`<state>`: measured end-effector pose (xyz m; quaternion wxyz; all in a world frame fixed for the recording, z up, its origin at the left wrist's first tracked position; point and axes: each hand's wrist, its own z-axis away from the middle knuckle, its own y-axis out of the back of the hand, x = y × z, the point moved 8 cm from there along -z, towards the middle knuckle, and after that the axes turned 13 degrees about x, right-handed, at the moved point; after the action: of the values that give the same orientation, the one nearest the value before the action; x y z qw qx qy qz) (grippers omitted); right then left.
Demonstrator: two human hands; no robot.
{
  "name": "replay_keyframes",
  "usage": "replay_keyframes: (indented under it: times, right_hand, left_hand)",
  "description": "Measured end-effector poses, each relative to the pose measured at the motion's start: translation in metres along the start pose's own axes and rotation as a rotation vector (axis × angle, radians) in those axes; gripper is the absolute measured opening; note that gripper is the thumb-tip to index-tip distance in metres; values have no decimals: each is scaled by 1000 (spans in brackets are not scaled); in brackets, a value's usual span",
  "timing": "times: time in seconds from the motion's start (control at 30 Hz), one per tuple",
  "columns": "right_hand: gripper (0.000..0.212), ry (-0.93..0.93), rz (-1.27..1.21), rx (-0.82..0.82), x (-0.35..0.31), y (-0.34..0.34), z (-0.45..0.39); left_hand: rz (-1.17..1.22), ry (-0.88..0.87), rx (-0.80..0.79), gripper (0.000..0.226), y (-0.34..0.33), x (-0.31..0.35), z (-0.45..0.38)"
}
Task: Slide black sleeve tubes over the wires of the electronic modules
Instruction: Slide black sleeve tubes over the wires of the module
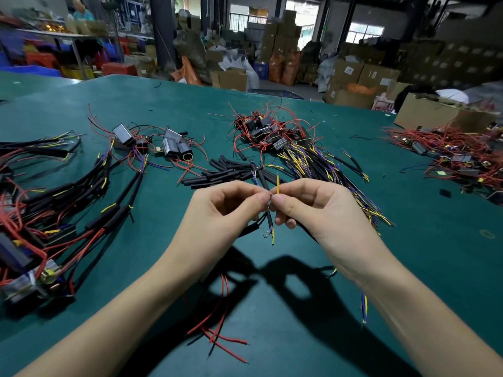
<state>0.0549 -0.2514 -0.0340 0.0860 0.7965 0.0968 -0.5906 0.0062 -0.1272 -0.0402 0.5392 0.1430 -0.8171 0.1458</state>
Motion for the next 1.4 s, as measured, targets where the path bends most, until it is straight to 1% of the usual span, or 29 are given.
replay_keyframes:
  times: [0.07,0.2,0.3,0.47,0.53,0.6,0.7,0.8,0.87,0.9,0.93,0.97,1.0,1.07,1.1,1.13,1.2,1.27,1.33,1.37,1.4]
  right_hand:
    - [5,13,22,-14,-1,-2,1]
    - [5,7,58,-11,-1,-4,3]
    - [5,-5,71,15,0,-3,3]
    - [10,24,100,63,-2,-4,5]
    - [14,68,148,86,-3,-3,6]
    - [17,189,243,109,-9,-3,9]
    - [12,545,455,123,-31,-10,19]
    - [6,863,614,115,-45,-22,32]
    - [5,984,661,102,-47,-29,39]
    - [5,994,662,97,-47,-30,40]
    - [6,949,645,96,-45,-30,38]
    - [8,846,605,98,-42,-28,33]
    - [11,699,533,98,-36,-24,27]
    - [18,377,365,95,-20,-16,15]
    - [18,262,311,89,-14,-14,12]
    - [17,188,286,84,-10,-12,9]
    - [16,93,246,59,-5,-13,6]
    - [16,36,210,33,-3,-14,5]
    - [14,35,215,18,-3,-13,4]
    - [14,70,239,11,-6,-13,4]
    - [13,144,289,6,-10,-12,5]
  left_hand:
    - [0,20,5,18,0,0,-1]
    - [-51,36,33,14,4,-4,-3]
    - [-70,17,42,16,4,-2,-2]
    - [-144,-44,88,20,5,1,-1]
    - [-179,-34,91,20,5,1,-1]
    - [-207,37,81,20,6,-2,-3]
    - [-240,217,1,24,8,-7,-7]
    - [-313,321,-143,30,11,-11,-11]
    - [-290,389,-224,24,12,-11,-9]
    - [-282,404,-243,25,13,-11,-8]
    - [-284,382,-237,24,15,-9,-9]
    - [-300,303,-205,21,16,-5,-10]
    - [-321,173,-161,16,16,1,-12]
    - [-392,-147,-101,10,12,20,-10]
    - [-447,-283,-109,6,8,28,-6]
    - [-508,-389,-124,5,4,32,-3]
    - [-634,-530,-154,11,1,36,0]
    - [-713,-604,-169,13,0,38,0]
    - [-737,-617,-179,16,-1,37,0]
    - [-724,-593,-178,16,-1,36,0]
    - [-699,-550,-167,16,-1,35,-1]
